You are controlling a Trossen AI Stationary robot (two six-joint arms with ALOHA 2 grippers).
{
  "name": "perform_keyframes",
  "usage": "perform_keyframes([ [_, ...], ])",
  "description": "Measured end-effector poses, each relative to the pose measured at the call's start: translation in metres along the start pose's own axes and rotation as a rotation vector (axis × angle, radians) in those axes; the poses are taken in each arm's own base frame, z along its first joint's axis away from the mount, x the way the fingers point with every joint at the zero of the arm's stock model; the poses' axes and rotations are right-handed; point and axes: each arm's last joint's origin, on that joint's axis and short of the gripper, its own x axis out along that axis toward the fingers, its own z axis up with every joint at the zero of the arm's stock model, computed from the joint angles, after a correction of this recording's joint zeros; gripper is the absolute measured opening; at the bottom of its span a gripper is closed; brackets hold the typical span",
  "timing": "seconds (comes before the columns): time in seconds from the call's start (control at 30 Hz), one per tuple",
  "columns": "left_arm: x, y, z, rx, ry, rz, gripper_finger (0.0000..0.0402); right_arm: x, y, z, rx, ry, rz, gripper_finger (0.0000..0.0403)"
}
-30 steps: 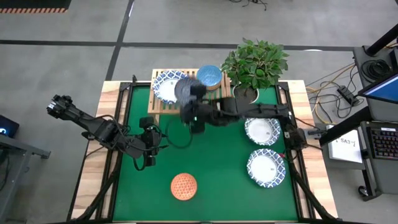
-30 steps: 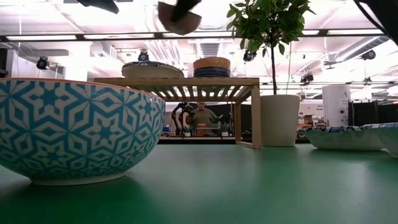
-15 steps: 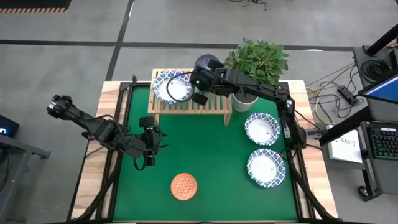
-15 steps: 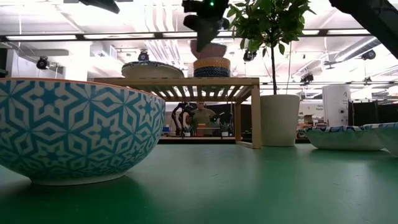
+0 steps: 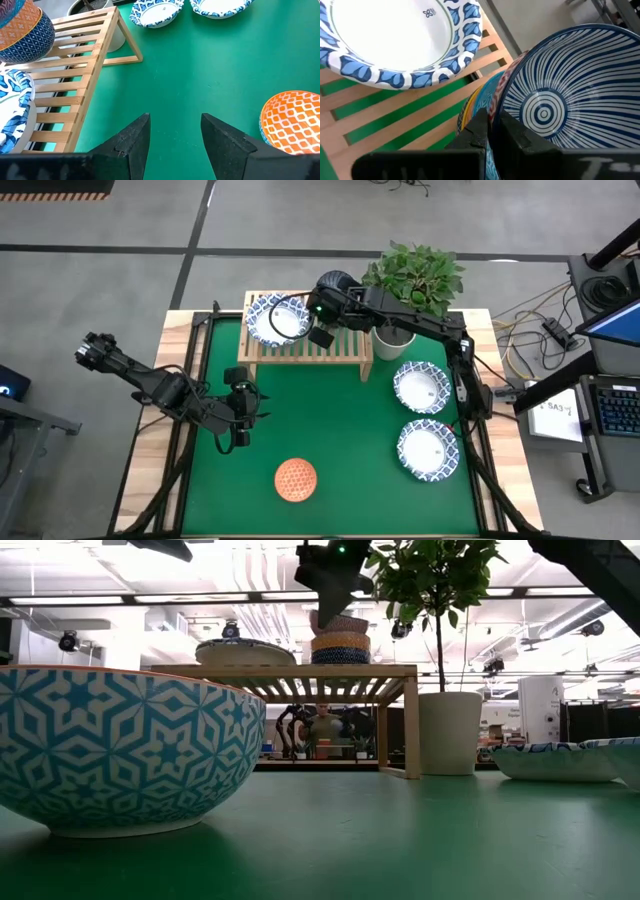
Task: Place and stack bowls onto a shelf
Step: Stack the small blue bowl on the small light blue bowl on the shelf
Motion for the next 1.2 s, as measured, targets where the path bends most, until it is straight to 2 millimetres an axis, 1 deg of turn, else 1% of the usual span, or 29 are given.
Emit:
perform_keyframes([
  [0.1, 0.000, 0.000, 0.000, 0.000, 0.000, 0.000, 0.0158, 0.000, 0.000, 0.000, 0.001, 0.001, 0.000, 0.0023],
  [0.23, 0.000, 0.000, 0.000, 0.000, 0.000, 0.000, 0.0158, 0.000, 0.000, -0.001, 0.022, 0.007, 0.001, 0.0054],
  [0.33, 0.000, 0.000, 0.000, 0.000, 0.000, 0.000, 0.0158, 0.000, 0.000, -0.002, 0.025, 0.021, -0.001, 0.0068],
  [0.53, 0.000, 0.000, 0.000, 0.000, 0.000, 0.000, 0.0158, -0.003, 0.001, -0.004, 0.037, 0.033, 0.002, 0.0071],
  [0.77, 0.000, 0.000, 0.000, 0.000, 0.000, 0.000, 0.0158, -0.027, -0.001, -0.002, 0.117, -0.021, 0.020, 0.0071],
  [0.9, 0.000, 0.000, 0.000, 0.000, 0.000, 0.000, 0.0158, -0.032, -0.003, -0.001, 0.132, -0.039, 0.023, 0.0072],
  [1.07, 0.000, 0.000, 0.000, 0.000, 0.000, 0.000, 0.0158, -0.031, -0.003, -0.001, 0.147, -0.045, 0.022, 0.0079],
  [1.2, 0.000, 0.000, 0.000, 0.001, 0.000, 0.000, 0.0158, -0.020, 0.001, 0.001, 0.134, -0.041, 0.008, 0.0096],
])
